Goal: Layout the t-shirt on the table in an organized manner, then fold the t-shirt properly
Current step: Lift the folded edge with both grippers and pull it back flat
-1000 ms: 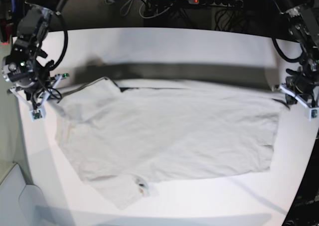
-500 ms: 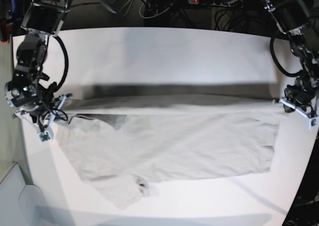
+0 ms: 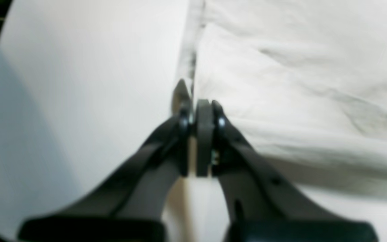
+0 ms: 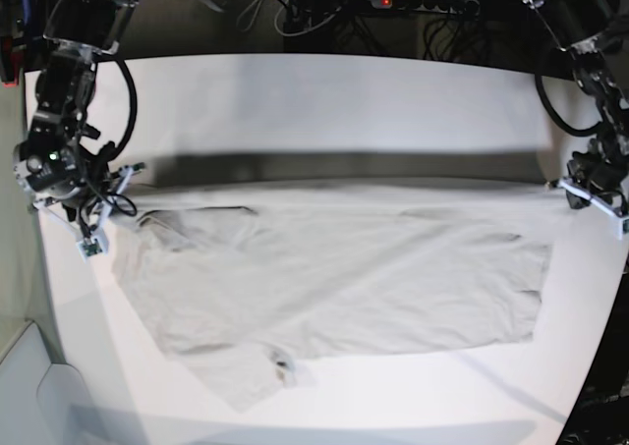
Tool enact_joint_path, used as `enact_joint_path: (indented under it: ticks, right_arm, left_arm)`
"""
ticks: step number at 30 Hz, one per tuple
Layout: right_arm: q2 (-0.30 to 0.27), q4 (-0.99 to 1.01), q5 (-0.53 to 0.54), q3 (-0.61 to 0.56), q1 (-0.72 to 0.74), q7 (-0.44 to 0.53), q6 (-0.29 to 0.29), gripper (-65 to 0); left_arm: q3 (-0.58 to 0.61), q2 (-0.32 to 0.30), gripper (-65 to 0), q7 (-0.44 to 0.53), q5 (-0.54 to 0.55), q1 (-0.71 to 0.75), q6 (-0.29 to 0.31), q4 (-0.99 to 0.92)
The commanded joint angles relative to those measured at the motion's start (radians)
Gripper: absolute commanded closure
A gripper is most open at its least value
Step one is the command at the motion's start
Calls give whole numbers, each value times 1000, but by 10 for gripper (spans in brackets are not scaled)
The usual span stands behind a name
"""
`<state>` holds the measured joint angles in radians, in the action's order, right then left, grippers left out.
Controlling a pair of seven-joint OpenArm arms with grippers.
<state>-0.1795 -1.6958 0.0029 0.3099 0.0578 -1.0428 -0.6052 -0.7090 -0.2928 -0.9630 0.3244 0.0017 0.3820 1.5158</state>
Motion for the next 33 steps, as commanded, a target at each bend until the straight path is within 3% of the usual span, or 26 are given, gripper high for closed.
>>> enact_joint_path:
  ticks: [1,3,8,14,23,33]
  right_arm:
    - [-13,-43,-2,5,20,14,-2,0]
    - [-12,-72,-2,7,26,14,-2,0]
    - [-5,-103,1,7,46,12,-2,0]
    - [-5,-103,3,7,21,12,-2,0]
    - [21,-263,3,7,-125,17,-2,0]
    - [24,-272,3,7,-290,25,-2,0]
  left_arm:
    - [-19,-16,-1,20,-3,-4,-4,32]
    - [-39,-6,-1,20,-3,10,-2,48]
    - [-122,0,-1,5,-3,16,94,61]
    - [-186,0,-1,-53,-3,11,168,59]
    - [-186,19,-1,-53,-3,16,179,59]
    - [-185,51,-1,-52,-5,68,179,61]
